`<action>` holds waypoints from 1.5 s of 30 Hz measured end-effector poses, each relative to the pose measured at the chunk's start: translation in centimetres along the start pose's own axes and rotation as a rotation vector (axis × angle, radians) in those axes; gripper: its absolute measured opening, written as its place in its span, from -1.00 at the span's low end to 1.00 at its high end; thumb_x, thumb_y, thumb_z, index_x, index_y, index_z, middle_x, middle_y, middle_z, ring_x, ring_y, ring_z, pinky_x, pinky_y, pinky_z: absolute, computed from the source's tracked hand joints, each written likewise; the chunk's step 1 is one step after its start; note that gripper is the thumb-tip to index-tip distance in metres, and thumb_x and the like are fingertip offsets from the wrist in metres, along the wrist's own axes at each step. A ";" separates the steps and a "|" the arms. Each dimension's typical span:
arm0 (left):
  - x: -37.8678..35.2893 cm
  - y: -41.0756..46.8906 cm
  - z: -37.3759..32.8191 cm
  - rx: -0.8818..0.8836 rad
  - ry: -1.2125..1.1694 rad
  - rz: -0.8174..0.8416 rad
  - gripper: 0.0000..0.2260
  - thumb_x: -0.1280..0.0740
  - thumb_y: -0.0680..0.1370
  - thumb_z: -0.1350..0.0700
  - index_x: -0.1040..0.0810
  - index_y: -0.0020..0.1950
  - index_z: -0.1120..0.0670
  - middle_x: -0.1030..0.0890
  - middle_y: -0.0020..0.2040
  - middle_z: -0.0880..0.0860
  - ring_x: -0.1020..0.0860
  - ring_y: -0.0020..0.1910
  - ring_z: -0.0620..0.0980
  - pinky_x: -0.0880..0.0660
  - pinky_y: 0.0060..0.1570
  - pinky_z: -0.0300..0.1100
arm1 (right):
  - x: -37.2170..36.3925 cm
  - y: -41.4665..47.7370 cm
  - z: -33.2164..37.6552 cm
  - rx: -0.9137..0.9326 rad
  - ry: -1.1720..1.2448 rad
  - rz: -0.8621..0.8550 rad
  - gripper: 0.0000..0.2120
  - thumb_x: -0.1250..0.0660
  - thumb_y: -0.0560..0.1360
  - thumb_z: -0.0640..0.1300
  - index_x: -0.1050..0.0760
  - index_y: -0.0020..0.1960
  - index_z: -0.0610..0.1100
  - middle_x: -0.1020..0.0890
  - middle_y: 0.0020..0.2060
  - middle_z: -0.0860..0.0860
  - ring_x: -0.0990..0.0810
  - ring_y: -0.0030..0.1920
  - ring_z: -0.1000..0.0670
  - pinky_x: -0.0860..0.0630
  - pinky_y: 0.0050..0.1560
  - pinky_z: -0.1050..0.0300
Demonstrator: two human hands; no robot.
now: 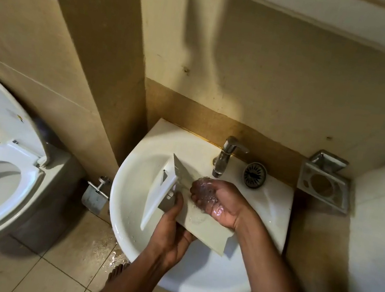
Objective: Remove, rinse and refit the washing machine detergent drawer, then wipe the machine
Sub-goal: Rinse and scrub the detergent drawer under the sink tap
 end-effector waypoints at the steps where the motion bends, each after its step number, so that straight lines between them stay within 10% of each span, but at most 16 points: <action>1: -0.4 0.1 -0.2 0.000 0.029 -0.023 -0.54 -0.26 0.58 -0.16 -0.58 0.30 0.15 -0.62 0.23 0.26 -0.56 0.24 0.27 -0.39 0.33 0.26 | 0.0 -0.8 1.3 0.073 -0.307 -0.104 -0.88 -0.31 0.46 -0.26 -0.60 -0.17 -0.27 -0.63 -0.26 -0.15 -0.60 -0.28 -0.08 -0.60 -0.24 0.03; 5: -1.4 0.6 -0.6 -0.021 0.038 -0.120 -0.58 -0.35 0.55 -0.13 -0.61 0.26 0.12 -0.67 0.13 0.25 -0.62 0.14 0.25 -0.50 0.23 0.22 | -2.4 -3.8 4.9 0.238 -1.281 -0.297 -0.78 -0.24 0.48 -0.27 -0.66 -0.05 -0.19 -0.70 -0.10 -0.12 -0.66 -0.09 -0.11 -0.61 -0.06 -0.01; 8: -1.1 0.7 -1.3 -0.034 0.039 -0.218 -0.74 -0.43 0.51 0.11 -0.63 0.16 0.18 -0.72 -0.07 0.19 -0.69 -0.14 0.13 -0.63 -0.07 0.05 | -1.0 -4.6 5.7 0.271 -1.371 -0.424 -0.75 -0.25 0.48 -0.29 -0.67 0.02 -0.13 -0.69 -0.04 -0.10 -0.67 -0.05 -0.12 -0.62 -0.02 0.04; 11: -0.3 0.7 -1.6 -0.049 0.046 -0.269 -0.74 -0.49 0.45 0.17 -0.63 0.12 0.17 -0.72 -0.07 0.19 -0.67 -0.14 0.13 -0.64 -0.03 0.06 | 4.1 -3.3 4.6 0.248 -0.728 -0.623 -0.76 -0.20 0.51 -0.32 -0.62 -0.04 -0.14 -0.67 -0.06 -0.12 -0.66 -0.15 -0.11 -0.64 -0.02 -0.02; 16: 0.8 0.6 -2.7 -0.106 0.036 -0.236 -0.72 -0.45 0.50 0.22 -0.60 0.20 0.19 -0.72 0.03 0.18 -0.67 0.04 0.18 -0.60 0.08 0.07 | 6.4 3.3 -0.5 -0.018 0.422 -0.422 -0.80 -0.08 0.52 -0.42 -0.46 0.03 -0.36 -0.54 -0.21 -0.25 -0.59 -0.20 -0.18 -0.64 -0.12 -0.12; 23: 1.9 -0.4 -2.8 -0.171 0.094 -0.205 -0.75 -0.43 0.51 0.26 -0.61 0.19 0.19 -0.71 0.04 0.18 -0.68 0.01 0.14 -0.59 0.01 0.00 | 5.4 6.4 -3.2 -0.045 0.532 -0.150 -0.86 -0.17 0.54 -0.27 -0.49 -0.11 -0.23 -0.62 -0.31 -0.12 -0.65 -0.33 -0.07 -0.61 -0.29 0.12; 27: 1.7 -0.2 -2.8 -0.171 0.089 -0.182 -0.71 -0.42 0.51 0.27 -0.59 0.23 0.19 -0.71 0.07 0.17 -0.68 0.02 0.12 -0.61 0.00 -0.01 | 2.8 2.4 -1.8 -0.088 0.266 -0.010 -0.92 -0.24 0.44 -0.29 -0.50 -0.16 -0.26 -0.55 -0.33 -0.13 -0.52 -0.37 -0.02 -0.49 -0.39 0.18; 31: 1.0 0.2 -2.1 -0.115 0.041 -0.167 -0.67 -0.41 0.53 0.24 -0.55 0.30 0.20 -0.68 0.13 0.21 -0.65 0.11 0.19 -0.64 0.03 0.06 | 1.9 -3.0 2.8 0.190 -0.777 -0.181 -0.84 -0.30 0.52 -0.31 -0.63 0.04 -0.20 -0.67 -0.05 -0.07 -0.64 -0.06 -0.01 -0.57 0.03 0.02; 36: -1.5 0.3 -2.9 -0.139 0.043 -0.143 -0.76 -0.33 0.60 0.19 -0.55 0.24 0.24 -0.71 0.05 0.20 -0.69 0.02 0.15 -0.63 0.01 0.04 | 1.2 -7.0 0.5 0.093 -1.671 -0.136 0.11 -0.55 0.29 0.06 0.13 0.59 0.16 -0.03 0.59 0.09 -0.18 0.53 -0.06 -0.28 0.44 -0.15; 40: -3.4 -0.8 -2.4 -0.208 0.388 -0.093 -0.88 -0.34 0.61 0.15 -0.59 0.13 0.05 -0.71 -0.01 0.07 -0.67 -0.01 0.06 -0.61 0.05 0.07 | 2.0 -6.6 -0.5 0.337 -1.612 -0.529 -0.07 -0.42 0.44 0.01 0.11 0.59 0.08 -0.20 0.54 0.02 -0.33 0.43 -0.11 -0.38 0.35 -0.12; 45: -5.7 -3.1 -2.7 -0.354 0.903 0.224 -0.90 -0.38 0.58 0.10 -0.60 0.04 0.12 -0.68 -0.15 0.05 -0.67 -0.08 0.01 -0.60 -0.13 -0.24 | 3.1 -9.6 -1.4 0.592 -0.951 -0.844 -0.51 -0.32 0.44 -0.21 -0.43 0.36 -0.02 -0.61 0.19 0.04 -0.57 0.20 -0.09 -0.51 0.21 -0.10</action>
Point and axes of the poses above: each hand's wrist, its own y-axis towards the middle knuckle, its own x-axis out of the back of the hand, z = x × y, the point moved 9 cm from there along y, towards the middle knuckle
